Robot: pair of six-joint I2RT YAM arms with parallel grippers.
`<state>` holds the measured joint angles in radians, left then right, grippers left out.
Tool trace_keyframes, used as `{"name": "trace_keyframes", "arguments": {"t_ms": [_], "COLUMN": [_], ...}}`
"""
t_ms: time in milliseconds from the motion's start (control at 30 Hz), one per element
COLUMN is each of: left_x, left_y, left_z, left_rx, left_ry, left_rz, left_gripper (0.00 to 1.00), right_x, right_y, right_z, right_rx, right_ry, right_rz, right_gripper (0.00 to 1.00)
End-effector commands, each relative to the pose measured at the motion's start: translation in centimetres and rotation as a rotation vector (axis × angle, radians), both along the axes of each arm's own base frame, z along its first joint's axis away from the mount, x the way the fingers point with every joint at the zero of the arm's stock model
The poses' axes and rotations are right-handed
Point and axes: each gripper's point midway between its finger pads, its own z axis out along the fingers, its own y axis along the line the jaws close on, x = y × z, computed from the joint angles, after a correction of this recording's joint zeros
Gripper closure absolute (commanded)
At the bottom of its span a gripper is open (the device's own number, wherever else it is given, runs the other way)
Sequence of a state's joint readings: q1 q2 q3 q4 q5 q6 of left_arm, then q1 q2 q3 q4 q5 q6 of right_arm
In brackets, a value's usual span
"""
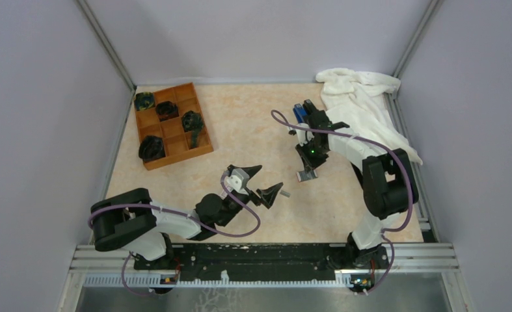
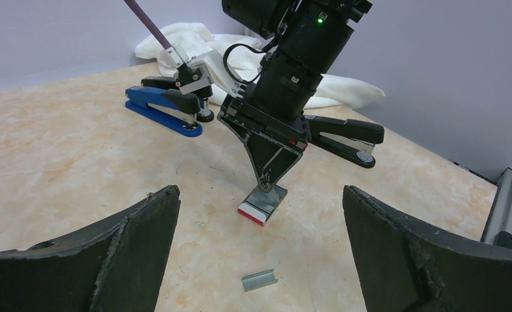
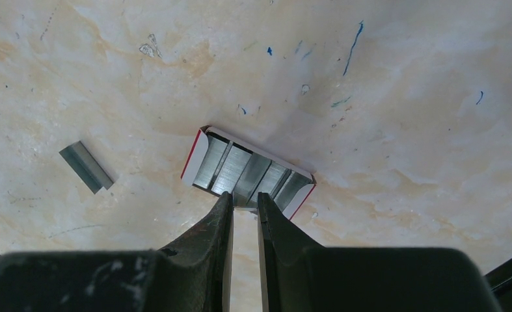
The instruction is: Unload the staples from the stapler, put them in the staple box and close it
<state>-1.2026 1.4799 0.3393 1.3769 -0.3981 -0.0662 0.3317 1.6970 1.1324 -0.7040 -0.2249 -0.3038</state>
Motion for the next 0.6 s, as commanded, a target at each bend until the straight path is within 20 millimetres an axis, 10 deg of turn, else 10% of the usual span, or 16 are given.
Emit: {"name": "trace_keyframes", "arguments": {"t_ms": [0, 567], "left_x": [-0.02, 0.01], "left_y": [0.04, -0.02], "left_z": [0.76, 0.81], "left_rx": [-0.031, -0.031], "left_ry": [-0.015, -0.015], "left_rz": [0.007, 0.007], "left_gripper": [0.01, 0.00], "right_x": [0.41, 0.56], "right_y": [0.36, 0.61], "right_z": [0.02, -0.27], "right_rx": [-0.005, -0.001], "right_ry": [-0.010, 0.007], "right_rz": [0.016, 0.016], "right_gripper": [0.84, 0.83]}}
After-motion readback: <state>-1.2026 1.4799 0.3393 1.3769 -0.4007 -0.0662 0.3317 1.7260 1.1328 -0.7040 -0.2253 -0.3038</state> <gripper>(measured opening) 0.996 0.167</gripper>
